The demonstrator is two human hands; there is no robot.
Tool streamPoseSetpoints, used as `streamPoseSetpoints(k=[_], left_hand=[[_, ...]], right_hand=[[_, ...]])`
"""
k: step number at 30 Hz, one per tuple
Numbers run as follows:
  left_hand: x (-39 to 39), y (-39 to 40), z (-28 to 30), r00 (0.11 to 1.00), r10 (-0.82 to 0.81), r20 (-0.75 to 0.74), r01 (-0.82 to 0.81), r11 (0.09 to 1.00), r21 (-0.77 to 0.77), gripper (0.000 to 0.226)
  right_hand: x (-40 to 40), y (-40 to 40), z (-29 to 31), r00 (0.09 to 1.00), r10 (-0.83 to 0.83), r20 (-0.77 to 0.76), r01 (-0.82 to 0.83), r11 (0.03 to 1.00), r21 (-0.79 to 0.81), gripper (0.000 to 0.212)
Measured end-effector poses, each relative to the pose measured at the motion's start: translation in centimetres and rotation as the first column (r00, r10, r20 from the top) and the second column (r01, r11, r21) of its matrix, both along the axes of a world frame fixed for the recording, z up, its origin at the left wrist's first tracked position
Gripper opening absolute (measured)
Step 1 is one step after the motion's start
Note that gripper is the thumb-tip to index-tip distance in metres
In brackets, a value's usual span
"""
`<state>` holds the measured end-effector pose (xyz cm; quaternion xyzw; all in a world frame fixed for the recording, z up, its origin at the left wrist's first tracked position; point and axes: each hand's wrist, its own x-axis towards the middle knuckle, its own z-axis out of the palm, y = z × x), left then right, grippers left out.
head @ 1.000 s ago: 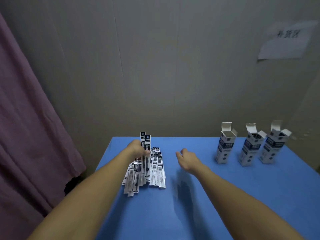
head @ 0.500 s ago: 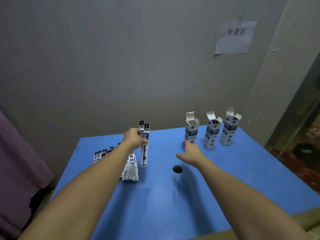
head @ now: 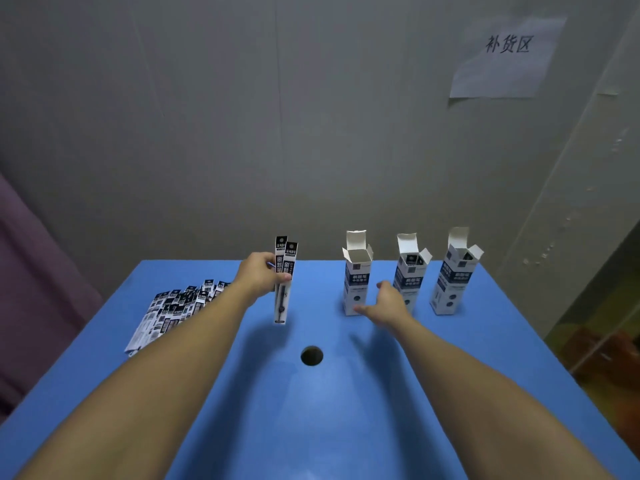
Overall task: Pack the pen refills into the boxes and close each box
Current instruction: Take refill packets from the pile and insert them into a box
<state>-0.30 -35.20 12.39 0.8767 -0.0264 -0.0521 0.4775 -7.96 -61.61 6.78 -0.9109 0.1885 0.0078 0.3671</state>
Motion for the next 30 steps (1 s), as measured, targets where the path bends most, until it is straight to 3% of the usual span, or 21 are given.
streamPoseSetpoints(k=[6, 11, 14, 17, 22, 30], left_hand=[[0.3, -1.2, -1.2, 0.994, 0.105, -0.005, -0.105, 0.994, -0.007, 0.019], [0.0, 0.0, -1.4, 0.994, 0.112, -0.013, -0.112, 0.992, -0.056, 0.027], [-0.3, 0.6, -0.2, 0.995, 0.101, 0.014, -0.099, 0.988, -0.120, 0.027], [-1.3, 0.5, 2.2, 0.996, 0.056, 0.073, -0.038, 0.973, -0.228, 0.026], [-5.2, 0.1, 6.9, 0.975, -0.049, 0.215, 0.131, 0.913, -0.387, 0.029], [-12.8, -0.6, 11.2, 0.918, -0.110, 0.381, 0.289, 0.843, -0.453, 0.035]], right_hand=[[3.9, -1.8, -1.0, 0.997, 0.067, 0.033, -0.073, 0.975, 0.209, 0.101], [6.0, -1.3, -1.2, 0.993, 0.047, 0.108, -0.086, 0.917, 0.389, 0.086], [6.8, -0.7, -0.8, 0.990, 0.048, 0.133, -0.093, 0.927, 0.362, 0.060], [6.2, 0.2, -0.1, 0.972, 0.099, 0.214, -0.165, 0.934, 0.316, 0.047], [2.0, 1.6, 0.9, 0.919, 0.155, 0.361, -0.266, 0.922, 0.281, 0.047], [-4.5, 0.9, 1.8, 0.843, 0.228, 0.487, -0.364, 0.908, 0.206, 0.045]])
